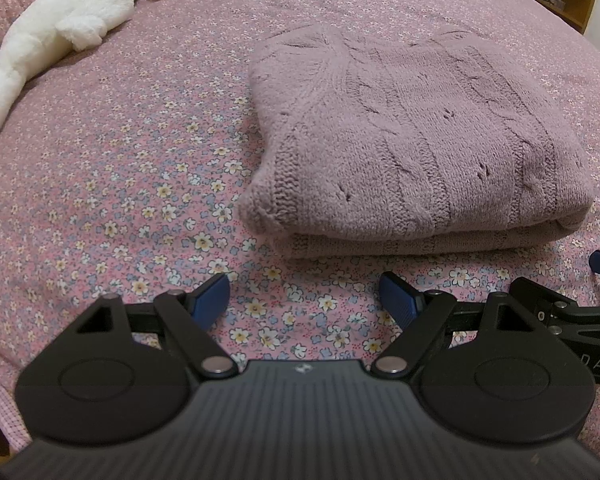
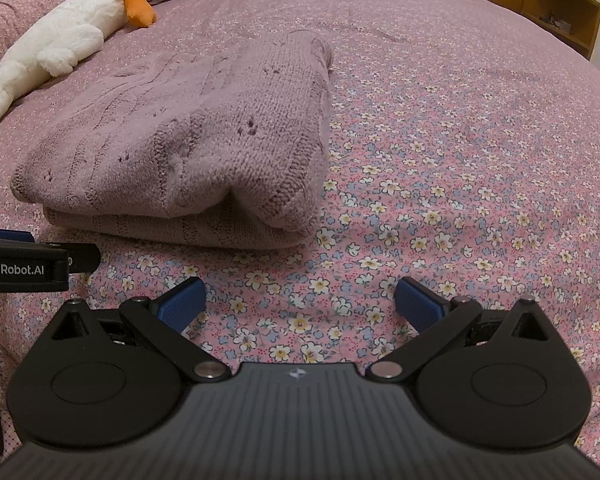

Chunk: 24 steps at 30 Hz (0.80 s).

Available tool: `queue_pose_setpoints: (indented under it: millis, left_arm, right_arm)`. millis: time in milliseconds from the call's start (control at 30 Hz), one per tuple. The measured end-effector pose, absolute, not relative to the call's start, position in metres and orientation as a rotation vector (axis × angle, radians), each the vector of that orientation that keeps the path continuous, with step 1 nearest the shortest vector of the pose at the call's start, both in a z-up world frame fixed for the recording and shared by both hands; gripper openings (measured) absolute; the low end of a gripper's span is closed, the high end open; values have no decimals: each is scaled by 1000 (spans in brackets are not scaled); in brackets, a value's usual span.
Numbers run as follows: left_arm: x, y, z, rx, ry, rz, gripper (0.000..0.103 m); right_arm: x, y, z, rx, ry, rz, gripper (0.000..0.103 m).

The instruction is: Fold small clothes

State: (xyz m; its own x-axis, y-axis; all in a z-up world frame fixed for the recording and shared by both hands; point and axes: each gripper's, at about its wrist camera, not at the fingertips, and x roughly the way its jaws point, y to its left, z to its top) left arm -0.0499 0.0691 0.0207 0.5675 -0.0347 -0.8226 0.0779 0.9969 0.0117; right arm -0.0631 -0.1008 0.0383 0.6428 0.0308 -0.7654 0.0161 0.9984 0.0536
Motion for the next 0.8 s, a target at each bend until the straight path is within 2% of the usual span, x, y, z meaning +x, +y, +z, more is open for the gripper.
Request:
queue_pose_setpoints:
  millis: [800]
  left_arm:
    - [-50,70,22,51,965,-67,83]
  right_arm:
    - [-61,-102,37,61,876,6,103]
